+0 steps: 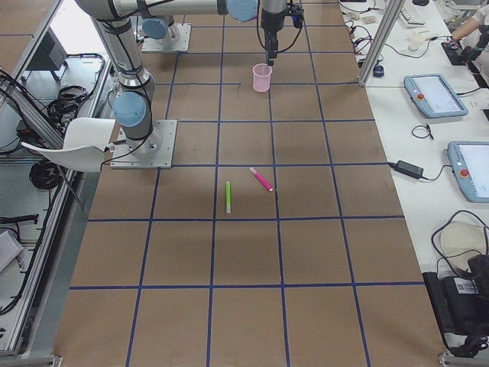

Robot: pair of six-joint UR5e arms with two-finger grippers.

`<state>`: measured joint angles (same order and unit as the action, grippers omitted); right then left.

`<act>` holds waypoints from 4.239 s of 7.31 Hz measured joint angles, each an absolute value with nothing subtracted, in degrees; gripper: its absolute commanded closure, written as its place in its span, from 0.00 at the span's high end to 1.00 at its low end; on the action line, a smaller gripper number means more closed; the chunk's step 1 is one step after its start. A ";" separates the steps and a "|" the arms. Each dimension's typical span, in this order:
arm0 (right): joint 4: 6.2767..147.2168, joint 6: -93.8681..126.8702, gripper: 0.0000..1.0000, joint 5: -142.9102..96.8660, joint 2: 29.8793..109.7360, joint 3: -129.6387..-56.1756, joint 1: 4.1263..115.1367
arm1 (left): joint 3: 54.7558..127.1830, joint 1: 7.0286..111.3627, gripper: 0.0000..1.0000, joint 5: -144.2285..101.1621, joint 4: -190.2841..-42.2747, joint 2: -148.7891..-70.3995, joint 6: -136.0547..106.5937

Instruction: Insert purple and pink pens into pink cup

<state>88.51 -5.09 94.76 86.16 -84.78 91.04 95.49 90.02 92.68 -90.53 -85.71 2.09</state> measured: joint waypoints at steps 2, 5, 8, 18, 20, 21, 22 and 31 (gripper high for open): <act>88.35 -8.44 1.00 104.92 85.72 -84.71 90.77 | 95.55 89.77 1.00 92.70 -88.98 -85.83 2.11; 89.08 -13.03 1.00 117.30 85.29 -87.76 89.17 | 96.73 86.47 1.00 93.00 -87.05 -87.10 1.95; 98.49 -32.57 1.00 116.06 83.86 -93.25 78.48 | 98.14 74.62 1.00 93.04 -84.64 -88.96 2.02; 122.41 -137.87 1.00 78.64 78.54 -113.57 47.99 | 103.90 56.60 1.00 92.61 -59.02 -110.11 5.84; 123.04 -148.89 0.89 72.35 72.00 -109.83 47.35 | 105.27 56.65 1.00 92.60 -56.07 -112.17 5.53; 122.74 -150.63 0.88 72.90 69.30 -108.87 47.25 | 105.60 56.67 0.98 92.57 -55.41 -113.02 5.42; 122.91 -151.94 0.89 74.53 67.20 -108.46 47.22 | 105.79 56.68 0.94 92.64 -55.20 -113.97 5.35; 122.82 -155.92 0.14 76.05 65.03 -108.30 47.30 | 105.76 56.69 0.00 93.17 -57.69 -116.02 5.02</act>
<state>122.82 -155.92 76.05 65.03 -108.30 47.30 105.76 56.69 93.17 -57.69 -116.02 5.02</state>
